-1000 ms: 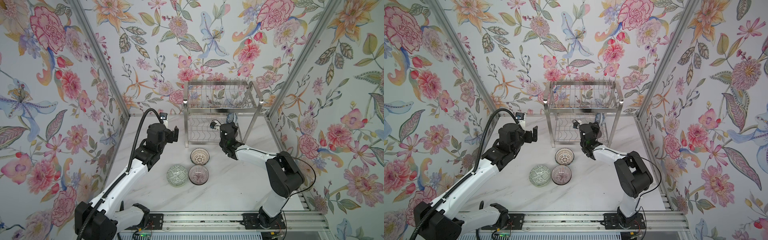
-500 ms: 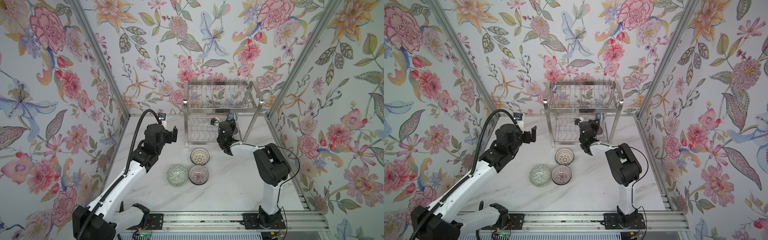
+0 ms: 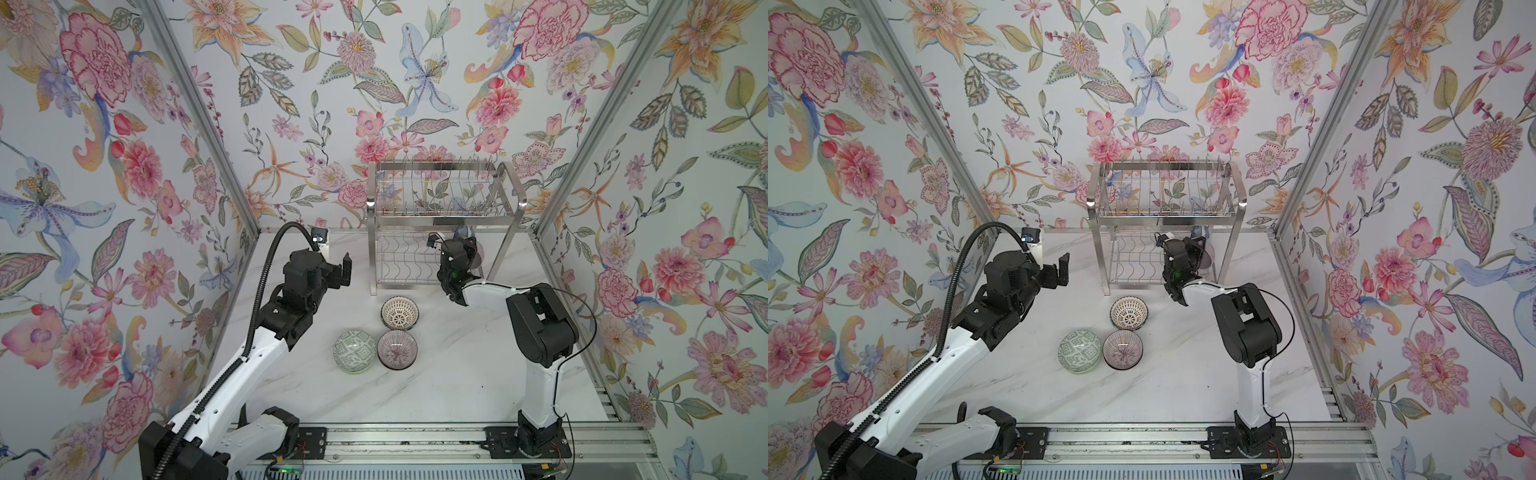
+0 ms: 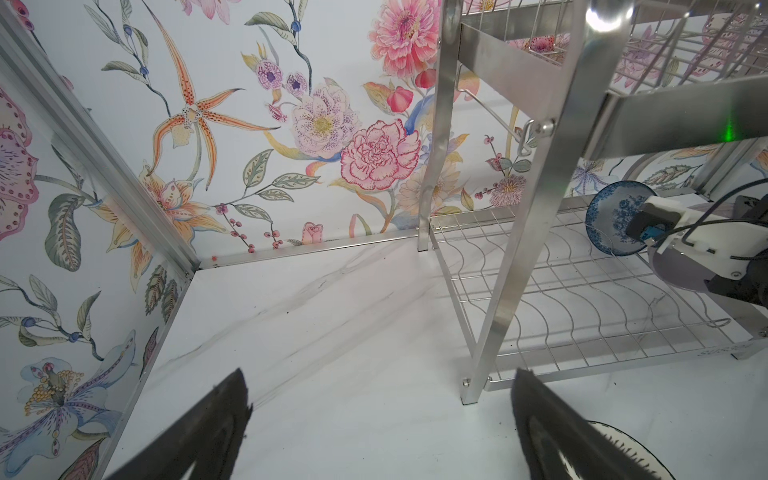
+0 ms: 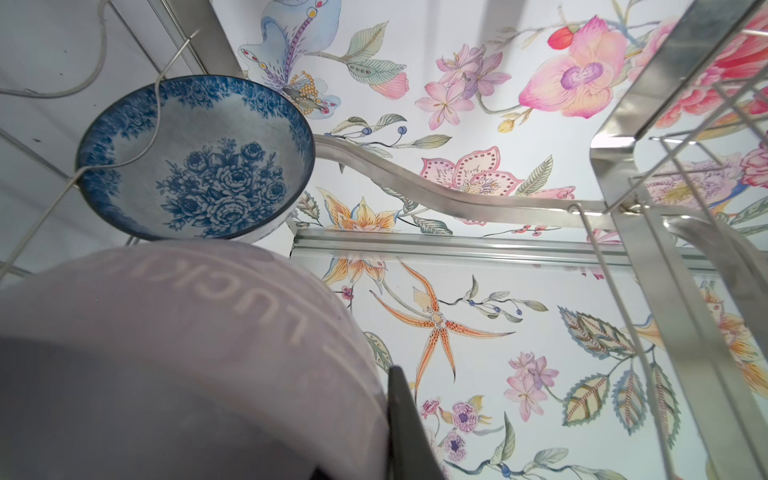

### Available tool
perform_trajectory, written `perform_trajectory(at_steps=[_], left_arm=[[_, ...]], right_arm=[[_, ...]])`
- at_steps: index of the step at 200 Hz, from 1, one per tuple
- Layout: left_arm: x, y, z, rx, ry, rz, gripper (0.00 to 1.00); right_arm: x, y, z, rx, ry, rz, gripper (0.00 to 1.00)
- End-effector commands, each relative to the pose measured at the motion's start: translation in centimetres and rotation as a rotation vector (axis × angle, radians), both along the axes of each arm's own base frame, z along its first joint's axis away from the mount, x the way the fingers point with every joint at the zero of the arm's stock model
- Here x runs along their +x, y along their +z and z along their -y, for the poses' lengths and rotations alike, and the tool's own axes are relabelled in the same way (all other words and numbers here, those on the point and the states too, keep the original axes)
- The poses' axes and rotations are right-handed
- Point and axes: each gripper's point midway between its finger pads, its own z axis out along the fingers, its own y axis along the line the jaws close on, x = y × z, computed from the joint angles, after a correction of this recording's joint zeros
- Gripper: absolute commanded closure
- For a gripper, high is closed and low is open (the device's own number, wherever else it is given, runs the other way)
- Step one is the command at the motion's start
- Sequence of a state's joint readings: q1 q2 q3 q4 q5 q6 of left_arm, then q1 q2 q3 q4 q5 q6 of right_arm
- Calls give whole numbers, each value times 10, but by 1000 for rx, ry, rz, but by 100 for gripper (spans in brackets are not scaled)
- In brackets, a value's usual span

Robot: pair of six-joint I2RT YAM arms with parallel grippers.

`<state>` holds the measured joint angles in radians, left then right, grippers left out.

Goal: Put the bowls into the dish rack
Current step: 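Lower the lilac bowl into the rack slots beside the blue floral bowl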

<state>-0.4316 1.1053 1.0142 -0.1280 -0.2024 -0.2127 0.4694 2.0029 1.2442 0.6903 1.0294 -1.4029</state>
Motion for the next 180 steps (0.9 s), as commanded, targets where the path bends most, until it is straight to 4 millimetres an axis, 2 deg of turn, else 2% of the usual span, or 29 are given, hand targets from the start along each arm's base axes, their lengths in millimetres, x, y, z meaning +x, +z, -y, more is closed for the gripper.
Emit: perform_trajectory(at_steps=[1,29,104,180], left_arm=[[-2,1,-2,-12,-6,10,1],[-2,2,-3,-11,-4,11,1],[-2,-2,-2,-12,-7,11,1],[-6,-4,-4,-9,-13,13,1]], right_arm=[[5,14,8,47,-45,62,100],[7,3,12,47,-55,36,100],[17,-8,18,54,-72,18,100],[25,0,18,15,-99,42,100]])
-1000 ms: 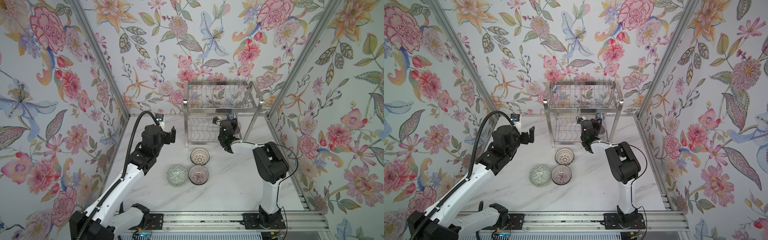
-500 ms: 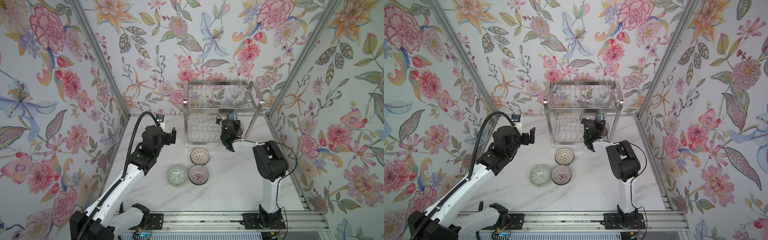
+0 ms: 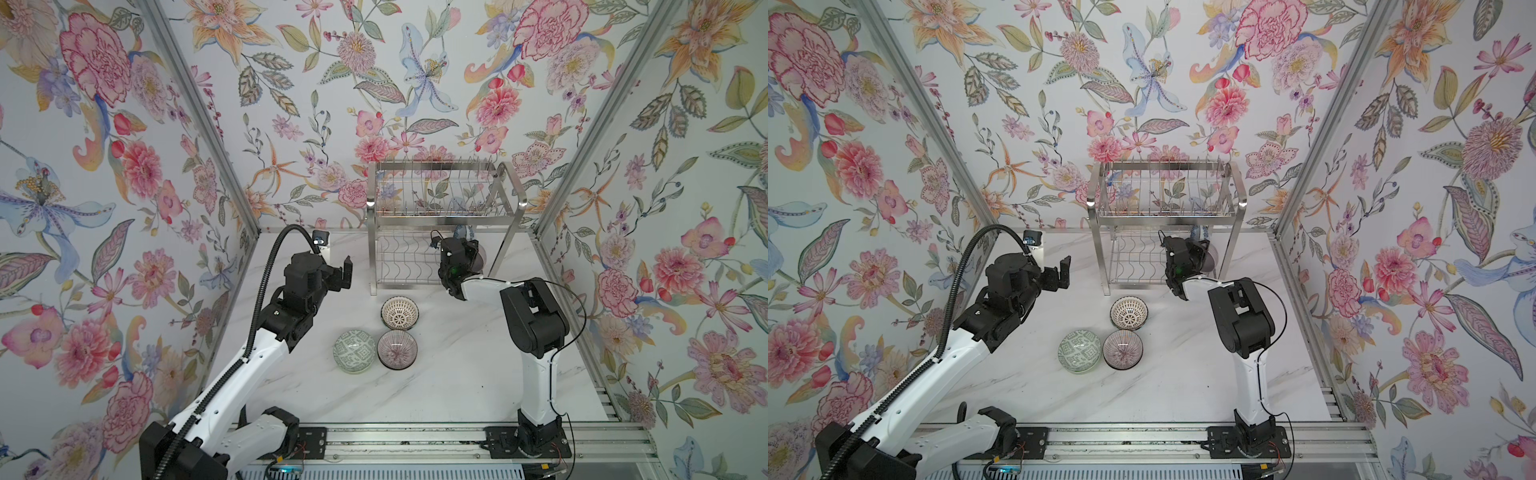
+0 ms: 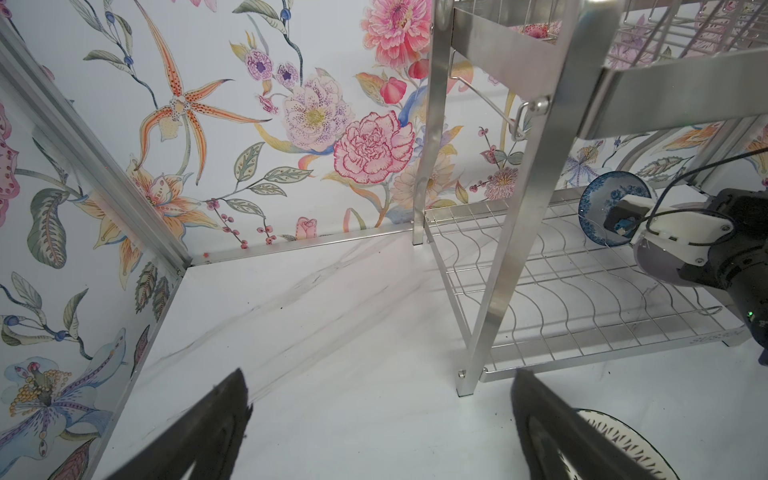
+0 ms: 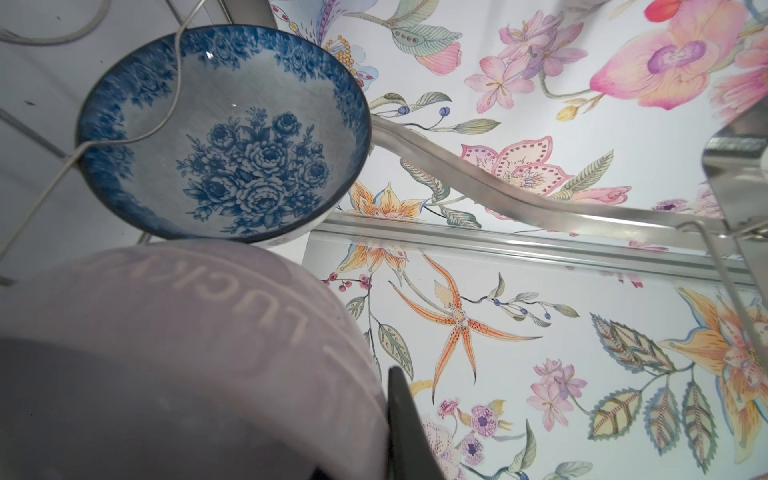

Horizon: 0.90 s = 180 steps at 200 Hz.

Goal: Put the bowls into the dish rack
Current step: 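Lower the lilac bowl into the rack slots beside the blue floral bowl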

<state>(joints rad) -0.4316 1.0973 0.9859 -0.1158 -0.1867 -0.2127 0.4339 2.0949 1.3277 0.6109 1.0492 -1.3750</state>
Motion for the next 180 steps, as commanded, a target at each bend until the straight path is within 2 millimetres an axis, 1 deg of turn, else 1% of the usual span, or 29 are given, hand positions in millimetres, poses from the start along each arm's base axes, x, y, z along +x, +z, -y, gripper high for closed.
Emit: perform_trajectory(at_steps=[1,69,75,104,141,157,180], left_arm=[[-4,4,-6,-8,3,22,1],[-8,6,-12,-14,11,33,1],[-8,6,-12,-14,11,34,1],[-7,5,-11,-21,1,41,1],[-9,6,-13,-30,-7,52,1],[-12,8,-17,-37,-3,63,1],[-14,9,-20,-45,0,72,1]], right_arm=[[8,26,5,29,-42,104,100],[7,20,3,13,-50,90,100],[3,20,8,4,-84,88,100],[-2,16,12,6,-130,68,100],[-8,15,12,-20,-161,88,100],[-9,10,13,-35,-172,81,100],[-11,7,9,-51,-175,88,100]])
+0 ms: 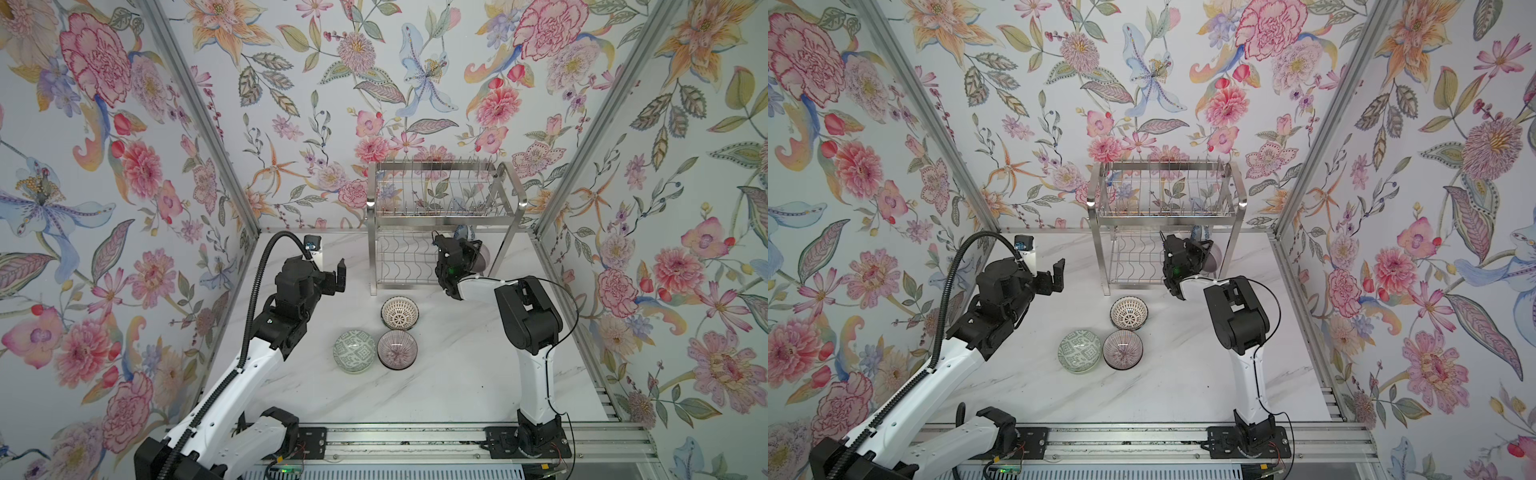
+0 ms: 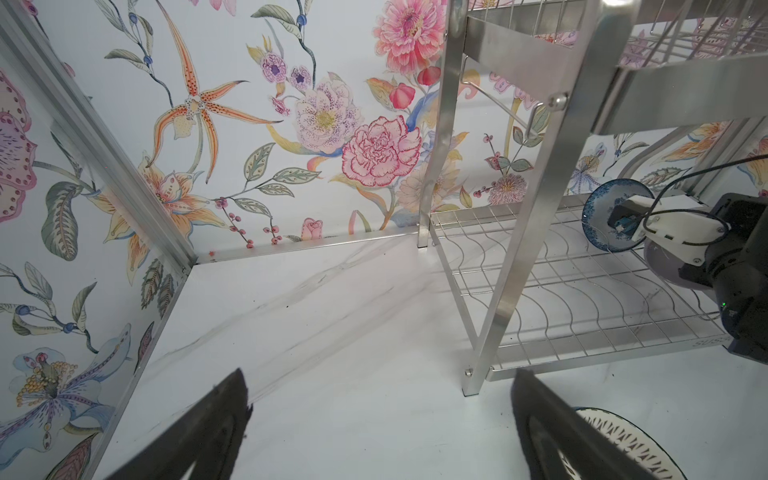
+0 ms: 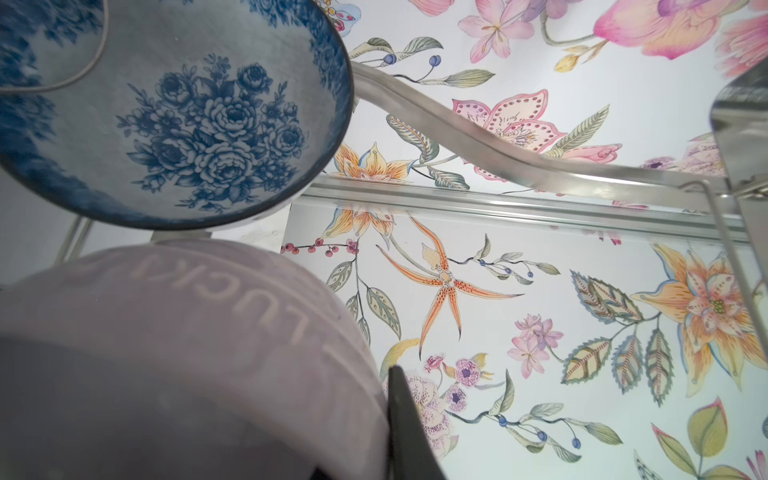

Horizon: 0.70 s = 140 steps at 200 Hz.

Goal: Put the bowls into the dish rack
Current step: 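Lower the lilac bowl into the rack slots beside the blue floral bowl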

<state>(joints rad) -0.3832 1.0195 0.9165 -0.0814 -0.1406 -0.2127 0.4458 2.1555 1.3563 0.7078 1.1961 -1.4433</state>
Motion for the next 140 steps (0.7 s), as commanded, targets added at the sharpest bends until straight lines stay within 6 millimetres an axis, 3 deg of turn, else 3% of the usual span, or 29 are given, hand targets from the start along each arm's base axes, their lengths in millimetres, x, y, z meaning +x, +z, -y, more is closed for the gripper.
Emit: perform_trajectory(at_steps=[1,58,140], left_arm=[[-4,8,-5,-16,-4,39,1],[-9,9,-12,-21,3,48,1],[-10,8,-17,-30,7,53,1]], right_arm=[[-4,8,2,-3,-49,61,100],[0,12,-1,-67,-72,104,100],[-2,0,-5,-80,-77,76,100]])
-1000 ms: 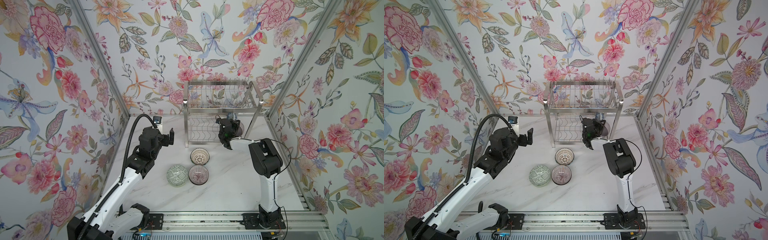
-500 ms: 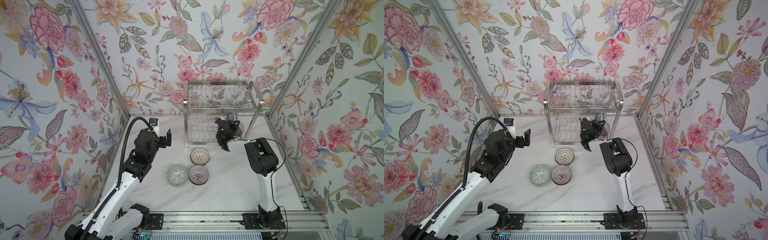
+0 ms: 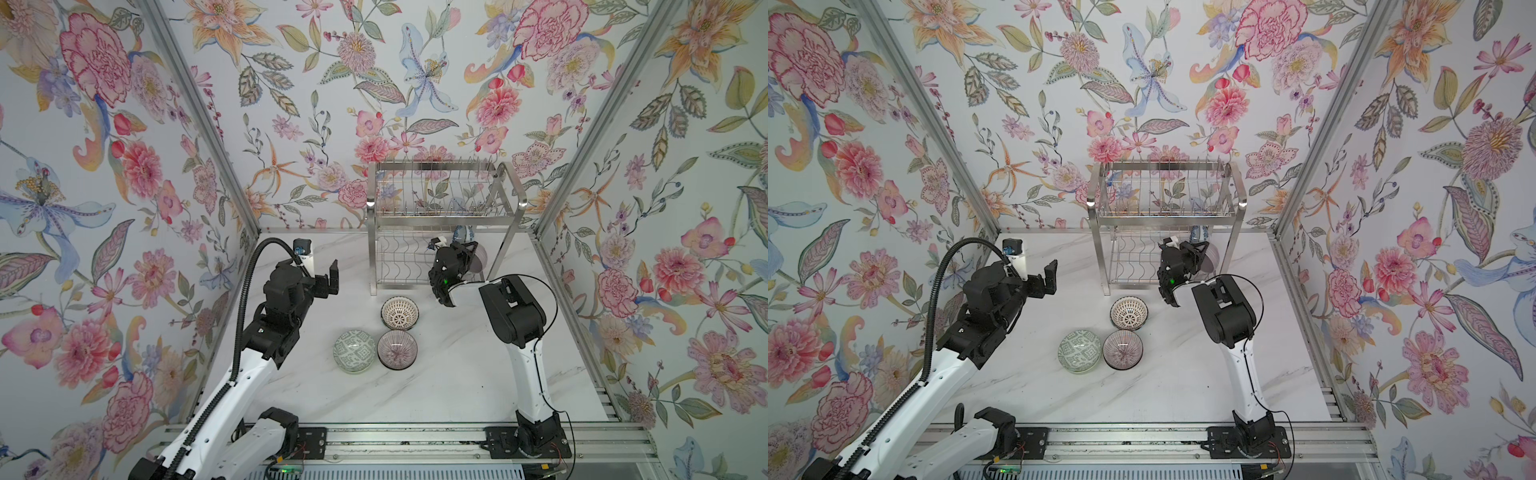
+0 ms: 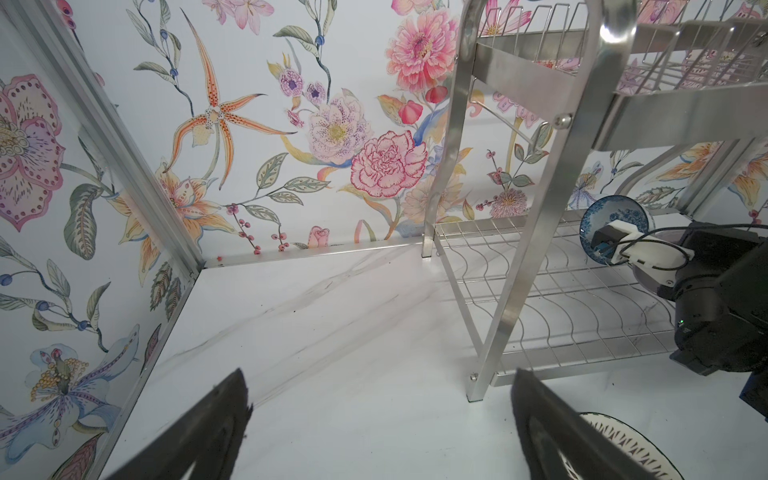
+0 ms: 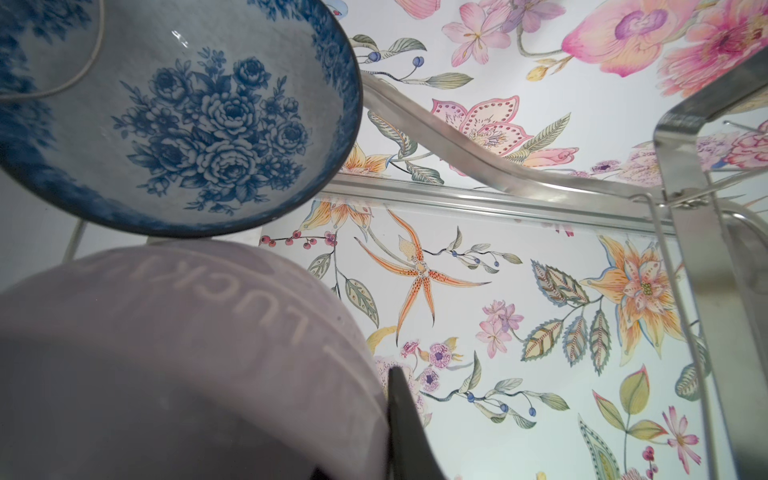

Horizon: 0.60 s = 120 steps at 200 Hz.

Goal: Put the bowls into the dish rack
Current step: 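Lower the lilac bowl into the rack slots beside the blue floral bowl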

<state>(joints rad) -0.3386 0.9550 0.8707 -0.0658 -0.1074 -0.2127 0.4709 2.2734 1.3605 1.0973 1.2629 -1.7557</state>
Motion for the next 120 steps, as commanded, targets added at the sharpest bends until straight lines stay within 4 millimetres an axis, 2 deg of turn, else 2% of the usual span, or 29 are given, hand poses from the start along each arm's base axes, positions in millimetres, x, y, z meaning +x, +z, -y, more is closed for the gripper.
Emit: perform_trajectory(at_steps=[1,89,120], left_arm=[[-1,5,-2,-10,-5,24,1],[0,7,-4,-17,-7,31,1],[1,6,-4,-16,-7,27,1]], right_arm=[[0,5,4,24,-38,49,100],[1,-25,-6,37,-28,-25,100],[1,-29,-13,43,-18,-33,100]])
